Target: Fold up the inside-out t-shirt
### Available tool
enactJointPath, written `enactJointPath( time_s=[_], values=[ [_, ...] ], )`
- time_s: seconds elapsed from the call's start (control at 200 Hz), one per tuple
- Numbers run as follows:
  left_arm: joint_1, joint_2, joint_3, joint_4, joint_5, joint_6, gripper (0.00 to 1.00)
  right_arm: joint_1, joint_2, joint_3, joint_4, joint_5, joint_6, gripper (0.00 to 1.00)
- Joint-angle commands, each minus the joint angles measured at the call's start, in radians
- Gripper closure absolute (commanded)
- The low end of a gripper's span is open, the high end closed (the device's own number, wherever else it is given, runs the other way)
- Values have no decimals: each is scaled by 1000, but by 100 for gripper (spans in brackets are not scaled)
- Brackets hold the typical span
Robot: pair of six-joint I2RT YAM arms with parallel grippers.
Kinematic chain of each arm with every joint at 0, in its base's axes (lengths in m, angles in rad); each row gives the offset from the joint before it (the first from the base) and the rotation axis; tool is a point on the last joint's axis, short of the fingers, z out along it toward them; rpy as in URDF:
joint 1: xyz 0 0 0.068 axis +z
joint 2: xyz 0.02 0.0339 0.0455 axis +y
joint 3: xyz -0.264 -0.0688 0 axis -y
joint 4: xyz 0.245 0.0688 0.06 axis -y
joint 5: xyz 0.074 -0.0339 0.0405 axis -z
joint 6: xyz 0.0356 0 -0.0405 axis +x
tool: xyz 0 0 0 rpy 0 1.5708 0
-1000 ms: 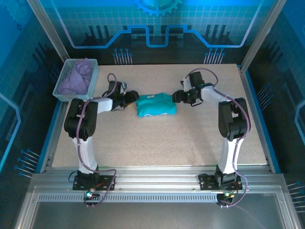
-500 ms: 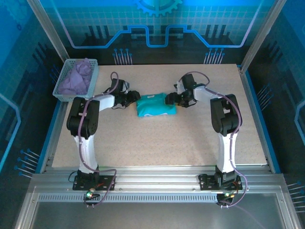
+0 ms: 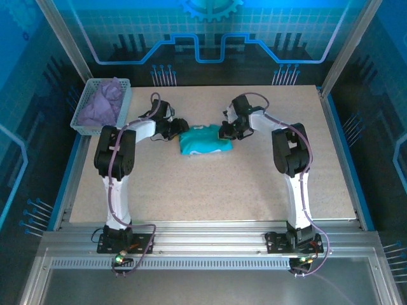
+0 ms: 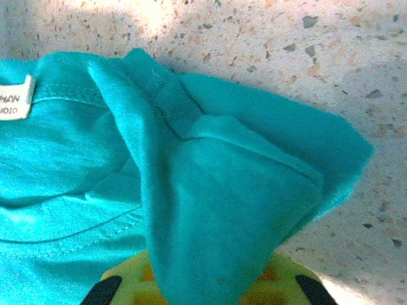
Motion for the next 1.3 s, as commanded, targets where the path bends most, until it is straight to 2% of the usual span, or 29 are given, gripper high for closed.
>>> enactJointPath(
  time_s=[0.0, 0.165, 0.275, 0.45, 0.56, 0.61, 0.695, 0.76, 0.88, 0.955, 1.02, 1.075, 1.145, 1.21, 1.295],
  values=[
    [29, -123, -58, -30, -16, 0, 37, -52, -87, 6, -65, 23, -51, 100],
    [56, -402, -282, 112, -50, -39, 27, -186, -229, -30, -212, 169, -226, 100],
    [53, -526, -425, 206, -17, -99, 26, -280, -261, 2, -338, 346, -350, 100],
    [38, -636, -547, 242, 31, -130, 26, -418, -235, 65, -381, 693, -422, 100],
    [21, -703, -590, 219, 23, -107, 26, -478, -181, 142, -354, 814, -435, 100],
    [13, -729, -600, 201, 13, -89, 26, -488, -133, 203, -360, 902, -436, 95],
    [9, -766, -611, 168, -6, -70, 25, -500, -27, 344, -429, 1078, -423, 81],
    [10, -796, -617, 139, -22, -53, 25, -509, 23, 437, -490, 1143, -394, 67],
    [10, -854, -621, 91, -91, -12, 23, -493, -10, 445, -487, 1143, -362, 39],
    [10, -886, -619, 68, -148, 17, 19, -463, -72, 387, -456, 1133, -354, 31],
    [10, -914, -615, 48, -200, 48, 17, -426, -149, 312, -421, 1093, -344, 29],
    [11, -943, -617, 37, -258, 76, 14, -385, -244, 200, -357, 1029, -334, 27],
    [13, -989, -629, 33, -362, 121, 9, -324, -407, -10, -193, 930, -337, 22],
    [18, -1040, -655, 46, -476, 165, 2, -263, -562, -216, -21, 856, -342, 13],
    [31, -1102, -714, 102, -634, 227, 1, -203, -717, -432, 157, 817, -328, 1]
  ],
)
